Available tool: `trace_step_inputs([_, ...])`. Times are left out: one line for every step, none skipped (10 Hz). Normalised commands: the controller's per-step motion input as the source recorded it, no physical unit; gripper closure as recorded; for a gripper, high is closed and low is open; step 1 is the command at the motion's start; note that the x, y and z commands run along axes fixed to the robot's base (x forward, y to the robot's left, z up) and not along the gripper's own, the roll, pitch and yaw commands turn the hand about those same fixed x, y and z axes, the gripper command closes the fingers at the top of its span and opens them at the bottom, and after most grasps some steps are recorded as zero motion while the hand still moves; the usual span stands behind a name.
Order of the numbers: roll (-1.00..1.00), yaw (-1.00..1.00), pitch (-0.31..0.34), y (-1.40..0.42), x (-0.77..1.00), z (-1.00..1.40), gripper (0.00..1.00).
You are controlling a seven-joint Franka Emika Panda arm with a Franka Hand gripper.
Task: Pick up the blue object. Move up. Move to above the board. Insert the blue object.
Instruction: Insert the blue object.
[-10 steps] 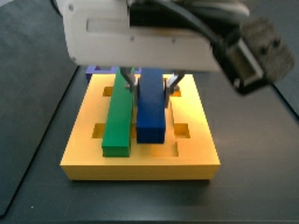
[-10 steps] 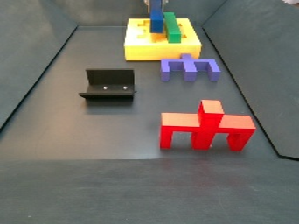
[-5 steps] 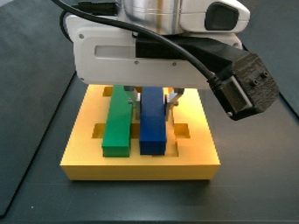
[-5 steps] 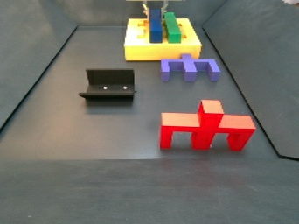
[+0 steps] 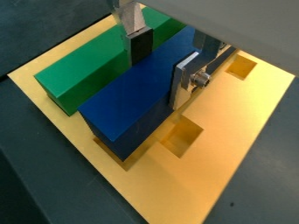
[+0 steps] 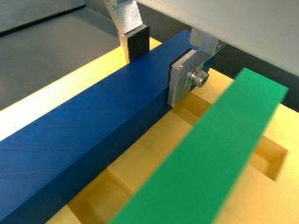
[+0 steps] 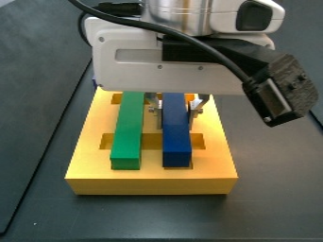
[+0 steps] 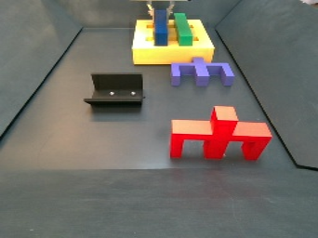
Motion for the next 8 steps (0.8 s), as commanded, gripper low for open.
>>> trace_step_inputs([0.00, 0.00, 0.000, 0.00, 0.00, -0.31, 1.00])
trace_step_inputs([0.00, 0.00, 0.000, 0.00, -0.11, -0.33, 1.00])
trace_step_inputs([0.02, 0.00, 0.000, -0.09, -0.08, -0.32, 1.00])
trace_step_inputs([0.01, 0.00, -0.006, -0.17, 0.00, -0.31, 1.00])
trace_step_inputs([-0.01, 0.00, -0.013, -0.24, 0.04, -0.28, 1.00])
trace_step_inputs([-0.05, 0.00, -0.023, -0.12, 0.00, -0.34, 1.00])
trace_step_inputs([0.00, 0.00, -0.009, 0.00, -0.02, 0.00, 1.00])
trace_step_inputs([0.00, 0.00, 0.000, 0.00, 0.00, 0.00, 1.00])
